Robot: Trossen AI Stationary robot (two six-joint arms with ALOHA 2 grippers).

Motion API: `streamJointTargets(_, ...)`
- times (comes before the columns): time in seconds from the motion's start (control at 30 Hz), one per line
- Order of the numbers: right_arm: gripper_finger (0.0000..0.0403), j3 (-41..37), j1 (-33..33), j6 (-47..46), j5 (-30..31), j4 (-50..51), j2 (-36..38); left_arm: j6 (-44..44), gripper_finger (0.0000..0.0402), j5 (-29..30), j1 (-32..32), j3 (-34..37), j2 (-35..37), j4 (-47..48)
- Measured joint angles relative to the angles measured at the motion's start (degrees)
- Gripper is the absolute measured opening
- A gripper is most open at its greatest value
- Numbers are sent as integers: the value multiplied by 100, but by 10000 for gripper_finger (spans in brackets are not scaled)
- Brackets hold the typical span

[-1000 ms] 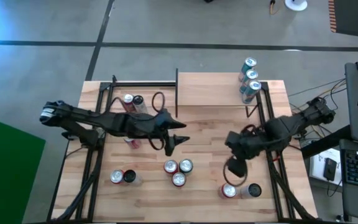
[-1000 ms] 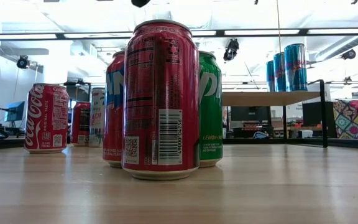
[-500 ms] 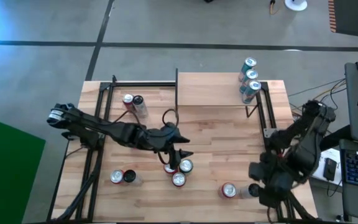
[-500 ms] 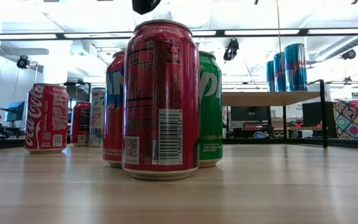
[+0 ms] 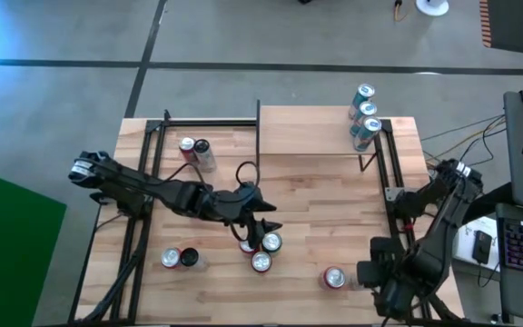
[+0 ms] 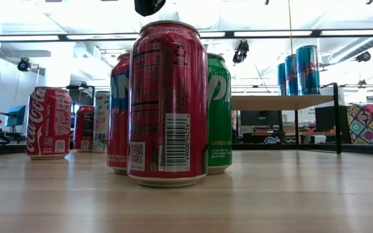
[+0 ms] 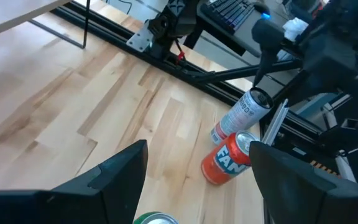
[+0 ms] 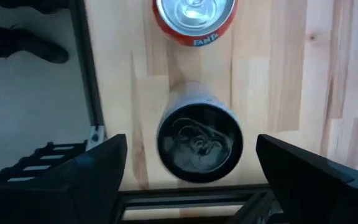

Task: Place canned beverage on shelf
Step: Put the bottom white-pink soda can on the shelf

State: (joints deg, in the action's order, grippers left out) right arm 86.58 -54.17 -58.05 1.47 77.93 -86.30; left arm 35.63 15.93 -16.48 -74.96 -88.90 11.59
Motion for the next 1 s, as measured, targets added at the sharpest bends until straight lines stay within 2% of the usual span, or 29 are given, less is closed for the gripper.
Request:
streamJointTargets(0.2, 346, -490, 2, -87, -1, -143, 181, 97, 267, 206, -149, 2, 0, 3)
streamJointTargets(0.4, 345, -1036, -11, -196, -193, -949, 427, 216, 267, 282, -287, 9, 0, 4)
streamJointTargets(0.63, 337, -1369, -9, -163, -196, -992, 403, 311, 267, 527, -422, 11, 0, 32)
streamJointTargets(0.77, 320, -1400, -9, -189, -171, -993, 407, 384, 267, 596, -451, 11, 0, 96)
streamJointTargets(1.0, 268, -1389, -9, -193, -124, -1138, 411, 403, 267, 616, -444, 11, 0, 141)
